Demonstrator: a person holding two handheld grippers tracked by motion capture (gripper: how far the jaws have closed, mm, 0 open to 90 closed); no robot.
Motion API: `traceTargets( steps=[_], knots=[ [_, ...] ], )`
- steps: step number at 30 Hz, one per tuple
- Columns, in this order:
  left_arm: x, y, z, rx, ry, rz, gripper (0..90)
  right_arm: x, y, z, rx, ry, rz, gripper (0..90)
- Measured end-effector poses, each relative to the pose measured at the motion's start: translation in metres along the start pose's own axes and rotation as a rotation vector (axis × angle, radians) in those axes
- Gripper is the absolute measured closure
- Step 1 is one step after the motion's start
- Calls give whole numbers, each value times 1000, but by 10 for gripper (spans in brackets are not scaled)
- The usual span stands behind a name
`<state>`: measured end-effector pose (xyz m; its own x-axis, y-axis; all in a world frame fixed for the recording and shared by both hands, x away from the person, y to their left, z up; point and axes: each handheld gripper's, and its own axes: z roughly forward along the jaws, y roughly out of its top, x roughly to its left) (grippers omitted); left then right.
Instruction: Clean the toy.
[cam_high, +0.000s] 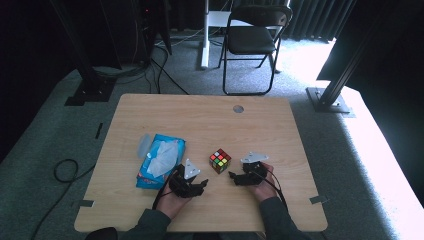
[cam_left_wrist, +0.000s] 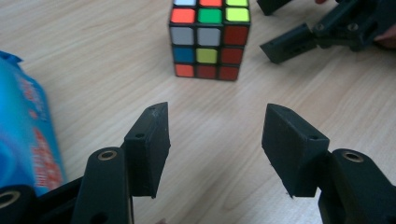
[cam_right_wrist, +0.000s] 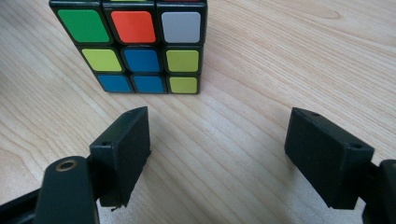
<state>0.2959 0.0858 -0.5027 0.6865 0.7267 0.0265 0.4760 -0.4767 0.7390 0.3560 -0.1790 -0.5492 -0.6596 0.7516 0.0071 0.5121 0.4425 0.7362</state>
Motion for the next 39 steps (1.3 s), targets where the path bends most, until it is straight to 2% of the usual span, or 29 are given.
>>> traceTargets(
  steps=[10, 20, 24, 32, 39],
  knots=[
    [21, 9, -13, -21, 33, -36, 425, 0, 0, 0, 0, 0, 0, 220],
    [36, 12, -27, -50, 75, -36, 442, 0, 0, 0, 0, 0, 0, 220],
    [46, 12, -36, -63, 108, -54, 439, 0, 0, 0, 1, 0, -2, 220],
    [61, 8, -44, -51, 163, -72, 441, 0, 0, 0, 0, 0, -2, 219],
    [68, 4, -46, -33, 202, -79, 426, 0, 0, 0, 0, 0, -2, 220]
  ],
)
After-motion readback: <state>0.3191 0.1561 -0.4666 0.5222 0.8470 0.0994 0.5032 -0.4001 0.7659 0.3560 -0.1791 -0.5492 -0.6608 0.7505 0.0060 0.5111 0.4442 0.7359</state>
